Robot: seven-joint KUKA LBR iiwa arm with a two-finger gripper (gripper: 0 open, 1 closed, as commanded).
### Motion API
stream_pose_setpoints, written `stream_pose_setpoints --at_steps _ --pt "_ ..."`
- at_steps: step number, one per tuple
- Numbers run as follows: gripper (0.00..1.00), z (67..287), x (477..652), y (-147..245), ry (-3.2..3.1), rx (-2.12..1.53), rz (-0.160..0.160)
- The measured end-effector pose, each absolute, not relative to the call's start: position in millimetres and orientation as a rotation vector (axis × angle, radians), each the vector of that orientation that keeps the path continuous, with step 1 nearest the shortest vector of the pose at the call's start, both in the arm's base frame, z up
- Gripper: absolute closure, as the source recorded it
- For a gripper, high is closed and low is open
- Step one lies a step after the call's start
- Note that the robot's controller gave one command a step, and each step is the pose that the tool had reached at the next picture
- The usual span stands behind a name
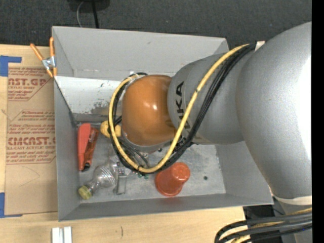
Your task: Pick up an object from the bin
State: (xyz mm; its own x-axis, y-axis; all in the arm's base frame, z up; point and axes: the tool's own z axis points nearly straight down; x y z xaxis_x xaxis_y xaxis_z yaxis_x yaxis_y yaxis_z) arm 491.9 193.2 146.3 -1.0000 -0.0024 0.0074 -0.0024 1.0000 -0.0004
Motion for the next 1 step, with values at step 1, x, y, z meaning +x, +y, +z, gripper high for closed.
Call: stream_pose_setpoints --at_steps 1 --pt "0.0 150.4 493.9 192.6 -3.141 0.001 -0.002"
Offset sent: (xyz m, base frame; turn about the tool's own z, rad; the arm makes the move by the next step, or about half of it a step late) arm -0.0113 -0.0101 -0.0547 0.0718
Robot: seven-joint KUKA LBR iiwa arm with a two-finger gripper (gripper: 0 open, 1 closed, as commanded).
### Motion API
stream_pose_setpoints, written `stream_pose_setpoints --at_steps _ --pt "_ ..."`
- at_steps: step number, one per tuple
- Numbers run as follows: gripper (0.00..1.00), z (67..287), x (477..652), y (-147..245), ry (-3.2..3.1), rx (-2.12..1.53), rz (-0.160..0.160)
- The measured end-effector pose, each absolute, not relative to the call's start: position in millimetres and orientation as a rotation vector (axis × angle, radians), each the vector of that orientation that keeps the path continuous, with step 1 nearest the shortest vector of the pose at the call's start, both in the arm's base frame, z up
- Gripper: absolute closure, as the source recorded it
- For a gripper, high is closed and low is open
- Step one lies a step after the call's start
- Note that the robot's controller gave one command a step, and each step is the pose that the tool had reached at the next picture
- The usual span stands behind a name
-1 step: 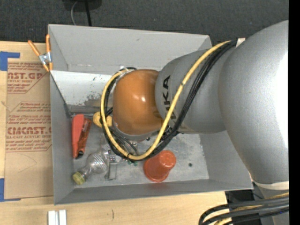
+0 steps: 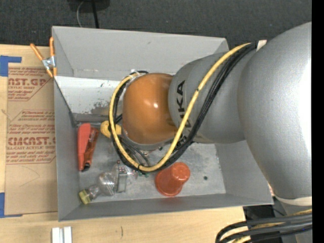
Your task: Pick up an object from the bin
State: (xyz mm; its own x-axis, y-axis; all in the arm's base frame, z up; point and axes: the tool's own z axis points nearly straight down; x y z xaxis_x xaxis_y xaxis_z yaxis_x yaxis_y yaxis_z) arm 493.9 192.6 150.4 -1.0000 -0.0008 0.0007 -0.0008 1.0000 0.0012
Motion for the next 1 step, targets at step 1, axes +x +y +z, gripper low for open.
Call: stream_pose_setpoints --at_steps 1 --pt "0.0 119.4 488.0 187.7 -3.141 -0.061 -0.004"
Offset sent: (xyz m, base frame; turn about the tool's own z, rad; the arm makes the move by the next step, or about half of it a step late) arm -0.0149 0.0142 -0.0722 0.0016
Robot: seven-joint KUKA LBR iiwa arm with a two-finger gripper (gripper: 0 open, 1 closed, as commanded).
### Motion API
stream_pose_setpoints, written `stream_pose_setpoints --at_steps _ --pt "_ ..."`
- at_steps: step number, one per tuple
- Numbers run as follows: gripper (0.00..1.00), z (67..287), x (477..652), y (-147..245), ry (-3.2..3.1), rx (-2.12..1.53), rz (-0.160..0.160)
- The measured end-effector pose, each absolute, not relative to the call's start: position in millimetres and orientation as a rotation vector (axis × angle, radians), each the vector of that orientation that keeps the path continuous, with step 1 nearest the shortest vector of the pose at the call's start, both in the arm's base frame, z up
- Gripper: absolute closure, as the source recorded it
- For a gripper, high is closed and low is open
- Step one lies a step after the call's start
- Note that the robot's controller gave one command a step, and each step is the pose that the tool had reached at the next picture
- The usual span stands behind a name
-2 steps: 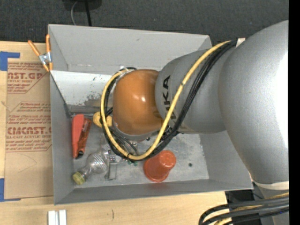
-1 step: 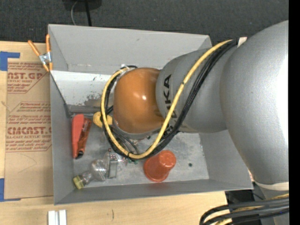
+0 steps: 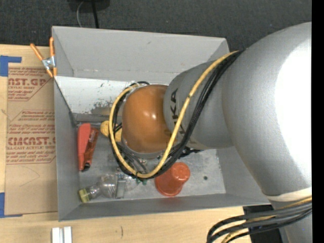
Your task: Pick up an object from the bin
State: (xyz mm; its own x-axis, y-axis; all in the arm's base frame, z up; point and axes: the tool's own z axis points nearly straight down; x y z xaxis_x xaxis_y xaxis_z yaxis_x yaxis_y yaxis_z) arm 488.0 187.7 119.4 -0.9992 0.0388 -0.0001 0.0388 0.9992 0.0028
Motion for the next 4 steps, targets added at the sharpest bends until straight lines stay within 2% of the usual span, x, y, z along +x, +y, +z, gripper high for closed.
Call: stream_pose_setpoints --at_steps 1,2,3,4 --pt "0.0 82.8 481.0 202.9 3.142 0.011 0.002" --pt "0.0 90.1 478.3 186.0 3.142 0.108 0.007" --pt "0.0 138.5 481.6 168.9 3.148 0.109 -0.003" --pt "0.0 164.7 503.5 168.5 3.128 -0.22 0.007"
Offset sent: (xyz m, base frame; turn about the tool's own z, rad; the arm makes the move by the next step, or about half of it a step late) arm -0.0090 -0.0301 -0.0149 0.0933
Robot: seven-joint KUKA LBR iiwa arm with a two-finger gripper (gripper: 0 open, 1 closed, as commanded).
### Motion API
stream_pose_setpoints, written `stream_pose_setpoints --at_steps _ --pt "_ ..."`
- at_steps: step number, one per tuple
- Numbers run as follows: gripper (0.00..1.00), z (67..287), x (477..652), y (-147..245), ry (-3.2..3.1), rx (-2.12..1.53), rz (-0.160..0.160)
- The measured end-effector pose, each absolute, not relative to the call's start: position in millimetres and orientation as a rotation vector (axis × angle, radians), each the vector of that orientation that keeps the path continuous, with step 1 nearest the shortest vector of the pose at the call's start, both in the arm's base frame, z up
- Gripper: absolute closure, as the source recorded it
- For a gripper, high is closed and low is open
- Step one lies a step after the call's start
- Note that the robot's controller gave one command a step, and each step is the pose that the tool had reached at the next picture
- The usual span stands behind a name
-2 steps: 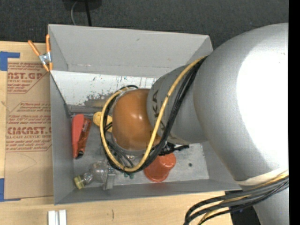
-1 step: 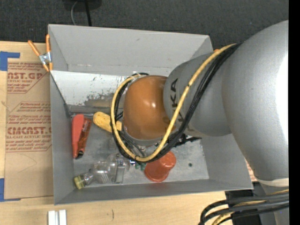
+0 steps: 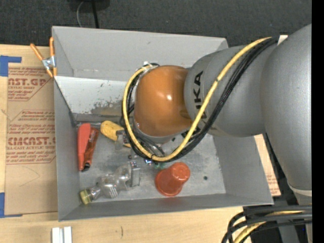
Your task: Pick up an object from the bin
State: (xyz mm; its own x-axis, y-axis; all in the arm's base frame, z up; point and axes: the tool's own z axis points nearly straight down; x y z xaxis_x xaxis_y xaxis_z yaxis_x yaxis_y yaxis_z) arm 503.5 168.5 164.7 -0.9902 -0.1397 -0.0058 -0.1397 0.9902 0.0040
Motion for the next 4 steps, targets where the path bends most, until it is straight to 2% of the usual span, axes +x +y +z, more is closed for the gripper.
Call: stream_pose_setpoints --at_steps 1,2,3,4 --pt "0.0 151.4 501.0 141.9 3.114 -0.418 0.007" --pt "0.0 121.3 508.6 119.6 3.137 -0.13 0.007" --pt "0.0 93.3 496.6 136.0 3.134 -0.203 0.003" --pt "1.0 69.3 491.5 150.0 3.098 -0.508 0.009"
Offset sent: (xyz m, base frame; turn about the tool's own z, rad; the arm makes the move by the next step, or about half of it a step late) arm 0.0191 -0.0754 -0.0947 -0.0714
